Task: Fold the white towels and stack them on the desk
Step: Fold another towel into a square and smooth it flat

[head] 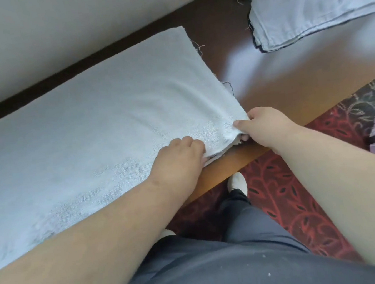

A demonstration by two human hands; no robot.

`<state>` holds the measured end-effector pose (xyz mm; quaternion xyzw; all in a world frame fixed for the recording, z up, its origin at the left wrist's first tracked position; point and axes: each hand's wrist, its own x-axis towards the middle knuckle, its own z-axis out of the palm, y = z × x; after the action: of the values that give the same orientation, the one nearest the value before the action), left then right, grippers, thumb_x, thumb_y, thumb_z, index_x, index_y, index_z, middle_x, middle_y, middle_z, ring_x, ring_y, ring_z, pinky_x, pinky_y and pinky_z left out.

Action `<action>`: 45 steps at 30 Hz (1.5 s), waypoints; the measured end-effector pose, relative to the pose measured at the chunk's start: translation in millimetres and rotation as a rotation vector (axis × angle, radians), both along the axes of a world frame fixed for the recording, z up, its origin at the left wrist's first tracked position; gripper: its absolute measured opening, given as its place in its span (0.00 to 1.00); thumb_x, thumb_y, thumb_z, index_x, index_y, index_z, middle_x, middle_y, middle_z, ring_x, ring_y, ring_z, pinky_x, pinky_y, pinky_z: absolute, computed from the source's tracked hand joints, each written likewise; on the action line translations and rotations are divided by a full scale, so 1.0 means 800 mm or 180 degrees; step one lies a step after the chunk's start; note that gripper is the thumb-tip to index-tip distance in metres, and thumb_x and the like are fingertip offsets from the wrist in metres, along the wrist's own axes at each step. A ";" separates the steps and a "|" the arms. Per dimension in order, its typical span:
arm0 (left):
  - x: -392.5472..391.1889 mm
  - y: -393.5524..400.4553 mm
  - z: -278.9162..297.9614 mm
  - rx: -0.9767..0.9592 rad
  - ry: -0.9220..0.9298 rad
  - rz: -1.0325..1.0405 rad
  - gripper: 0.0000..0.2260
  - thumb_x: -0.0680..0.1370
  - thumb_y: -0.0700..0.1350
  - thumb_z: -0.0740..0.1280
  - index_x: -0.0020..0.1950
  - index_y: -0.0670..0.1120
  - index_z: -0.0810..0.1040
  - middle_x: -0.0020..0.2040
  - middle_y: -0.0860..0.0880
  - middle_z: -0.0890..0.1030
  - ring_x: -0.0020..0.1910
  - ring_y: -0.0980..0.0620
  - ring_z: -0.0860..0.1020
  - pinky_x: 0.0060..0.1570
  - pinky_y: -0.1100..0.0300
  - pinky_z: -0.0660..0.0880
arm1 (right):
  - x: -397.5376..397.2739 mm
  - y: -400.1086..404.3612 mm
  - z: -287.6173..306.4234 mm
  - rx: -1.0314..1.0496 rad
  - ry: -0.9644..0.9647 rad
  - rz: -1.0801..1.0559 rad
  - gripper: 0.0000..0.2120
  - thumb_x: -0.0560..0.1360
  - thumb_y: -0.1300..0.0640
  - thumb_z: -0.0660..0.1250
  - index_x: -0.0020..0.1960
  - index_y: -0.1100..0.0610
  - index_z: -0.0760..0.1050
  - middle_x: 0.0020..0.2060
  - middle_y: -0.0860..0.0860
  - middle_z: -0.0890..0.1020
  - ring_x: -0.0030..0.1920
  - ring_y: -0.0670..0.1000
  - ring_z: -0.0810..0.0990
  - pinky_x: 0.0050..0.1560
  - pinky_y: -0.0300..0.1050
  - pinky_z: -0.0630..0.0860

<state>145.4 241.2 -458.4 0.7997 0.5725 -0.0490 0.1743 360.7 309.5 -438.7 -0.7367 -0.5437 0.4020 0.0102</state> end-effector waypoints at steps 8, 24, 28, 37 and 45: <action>-0.010 -0.001 0.027 0.0250 -0.0309 0.0043 0.07 0.82 0.48 0.59 0.54 0.49 0.75 0.49 0.50 0.76 0.49 0.47 0.74 0.44 0.54 0.73 | 0.005 -0.005 -0.008 0.0198 -0.0281 -0.0006 0.13 0.79 0.45 0.63 0.49 0.55 0.74 0.39 0.48 0.76 0.39 0.51 0.74 0.32 0.42 0.63; -0.022 0.037 0.010 0.0036 -0.0096 0.0352 0.13 0.79 0.56 0.59 0.60 0.55 0.76 0.55 0.53 0.75 0.55 0.48 0.71 0.55 0.54 0.71 | -0.042 0.033 -0.008 0.0087 0.0183 -0.0378 0.18 0.69 0.43 0.71 0.47 0.57 0.75 0.39 0.49 0.81 0.39 0.50 0.80 0.33 0.41 0.71; -0.013 0.022 -0.002 0.0245 -0.0132 0.0551 0.15 0.78 0.56 0.61 0.62 0.54 0.75 0.56 0.52 0.75 0.55 0.47 0.70 0.55 0.55 0.69 | -0.048 0.047 -0.010 -0.0348 0.0125 0.0126 0.15 0.73 0.44 0.70 0.48 0.56 0.78 0.42 0.51 0.81 0.40 0.50 0.79 0.37 0.43 0.72; 0.045 0.039 0.002 -0.0033 -0.0698 0.0329 0.22 0.80 0.54 0.61 0.74 0.51 0.67 0.72 0.48 0.65 0.70 0.45 0.63 0.69 0.51 0.63 | 0.025 0.077 -0.006 0.0135 -0.0519 0.0310 0.13 0.76 0.46 0.66 0.52 0.54 0.70 0.42 0.50 0.75 0.42 0.54 0.72 0.38 0.45 0.65; 0.004 0.004 -0.002 0.0436 -0.0371 0.1104 0.16 0.80 0.52 0.60 0.67 0.52 0.72 0.62 0.49 0.73 0.56 0.45 0.72 0.54 0.52 0.69 | -0.037 0.070 0.008 0.1517 -0.1143 0.1277 0.40 0.72 0.50 0.69 0.77 0.47 0.53 0.77 0.54 0.57 0.77 0.57 0.53 0.75 0.57 0.50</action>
<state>148.6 244.2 -459.7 0.7005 0.6926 0.0671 0.1581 331.5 365.3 -432.0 -0.6511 -0.7491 0.1220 0.0069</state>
